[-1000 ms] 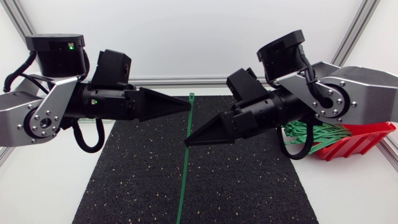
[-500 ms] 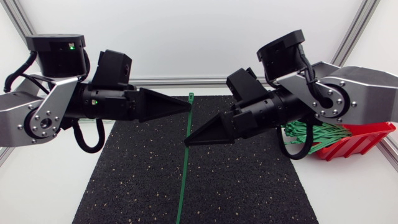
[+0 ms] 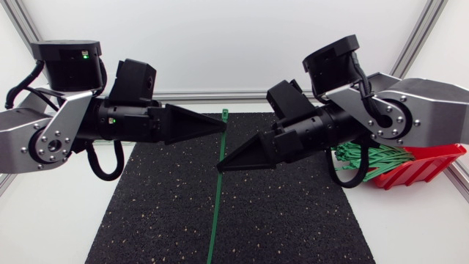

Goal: Take a green cable tie from the red box, thread the tail through the head to close it, then place it in the transparent bin on the left.

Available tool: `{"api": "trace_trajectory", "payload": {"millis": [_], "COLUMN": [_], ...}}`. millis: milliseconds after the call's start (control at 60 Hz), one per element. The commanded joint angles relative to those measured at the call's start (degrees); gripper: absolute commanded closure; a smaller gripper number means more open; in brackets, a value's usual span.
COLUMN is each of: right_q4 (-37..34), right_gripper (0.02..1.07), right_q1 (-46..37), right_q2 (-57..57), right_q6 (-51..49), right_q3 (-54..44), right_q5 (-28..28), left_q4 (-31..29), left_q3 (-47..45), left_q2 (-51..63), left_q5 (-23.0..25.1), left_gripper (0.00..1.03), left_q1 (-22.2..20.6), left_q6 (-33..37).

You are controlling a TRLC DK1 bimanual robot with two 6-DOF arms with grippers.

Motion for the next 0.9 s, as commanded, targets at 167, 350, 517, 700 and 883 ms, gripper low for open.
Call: {"api": "trace_trajectory", "payload": {"millis": [167, 350, 517, 700, 883], "right_q4": [0.8, 0.8, 0.6, -5.8, -18.0], "right_gripper": [1.01, 1.01, 0.54, 0.06, 0.06], "right_q1": [0.4, 0.0, -1.1, -1.1, -1.3], "right_q2": [-0.3, -0.5, -3.9, -6.3, -7.0], "right_q6": [1.3, 1.5, 0.7, -12.2, -26.8], "right_q3": [-1.0, -0.9, -1.1, -1.4, 0.5], "right_q5": [0.1, 0.1, 1.1, 5.1, 18.5], "left_q4": [-0.3, -4.0, -9.2, -14.2, -17.2], "left_q3": [-1.2, -0.8, 0.3, 1.4, 1.4], "left_q2": [0.4, 0.0, -2.1, -3.9, -5.5], "left_q5": [-1.9, -4.6, -5.2, -1.0, 0.9], "left_gripper": [0.99, 1.0, 1.0, 1.0, 1.0], "left_q1": [-0.5, -0.5, 0.1, 4.2, 7.2], "left_q6": [0.9, 0.8, 1.9, 2.6, 2.6]}}
